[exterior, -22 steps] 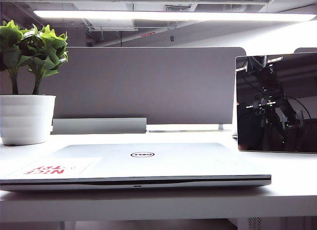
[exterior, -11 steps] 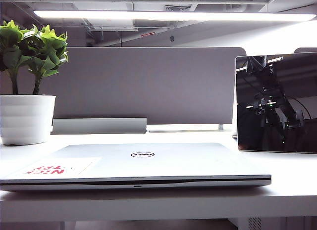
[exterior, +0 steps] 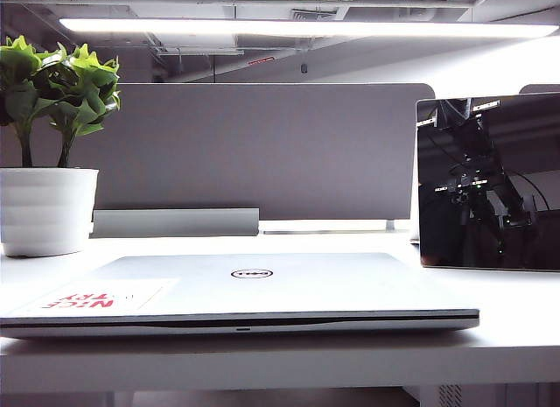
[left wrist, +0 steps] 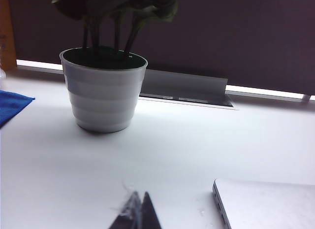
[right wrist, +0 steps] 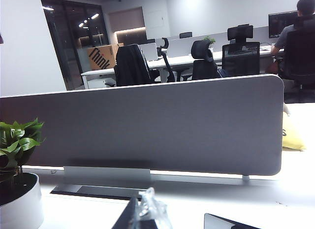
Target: Close the laptop lid.
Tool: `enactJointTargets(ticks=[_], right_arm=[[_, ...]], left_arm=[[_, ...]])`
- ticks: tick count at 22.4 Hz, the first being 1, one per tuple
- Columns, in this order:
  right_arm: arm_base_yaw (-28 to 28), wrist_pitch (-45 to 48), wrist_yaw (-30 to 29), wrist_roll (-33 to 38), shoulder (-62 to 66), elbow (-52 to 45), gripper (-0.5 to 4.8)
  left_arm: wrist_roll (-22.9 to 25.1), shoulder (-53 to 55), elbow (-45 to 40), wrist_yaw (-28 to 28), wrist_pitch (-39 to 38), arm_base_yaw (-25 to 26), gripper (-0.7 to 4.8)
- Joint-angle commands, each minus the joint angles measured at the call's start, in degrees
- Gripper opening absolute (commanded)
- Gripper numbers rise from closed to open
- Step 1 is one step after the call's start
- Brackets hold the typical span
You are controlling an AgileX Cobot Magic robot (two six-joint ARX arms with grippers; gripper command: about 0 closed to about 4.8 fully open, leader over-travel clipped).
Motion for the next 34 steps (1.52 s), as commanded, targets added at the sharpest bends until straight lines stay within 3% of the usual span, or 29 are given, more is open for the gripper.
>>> enactJointTargets(ticks=[1, 15, 19, 25, 29, 34], right_arm=[[0.0, 0.6, 0.1, 0.3, -0.2, 0.1, -0.01], [0.0, 0.9, 0.1, 0.2, -0.2, 0.1, 0.0], [-0.1, -3.0, 0.6, -7.7, -1.1, 0.2, 0.0], [-1.6, -18.8, 17.3, -11.0, -4.9, -1.2, 0.0], [-7.1, -19.3, 15.7, -10.7, -13.9, -9.9, 0.0], [-14.5, -11.9, 12.2, -9.4, -27.2, -25.5, 0.0]], left_arm=[[0.0, 0.0, 0.1, 0.3, 0.9, 0.0, -0.05], [0.0, 0.0, 0.1, 0.3, 0.9, 0.0, -0.05], [0.0, 0.0, 0.1, 0.3, 0.9, 0.0, -0.05], [0.0, 0.0, 0.1, 0.2, 0.9, 0.0, -0.05], [0.0, 0.0, 0.1, 0.3, 0.9, 0.0, -0.05], [0.0, 0.0, 0.1, 0.3, 0.8, 0.0, -0.05]])
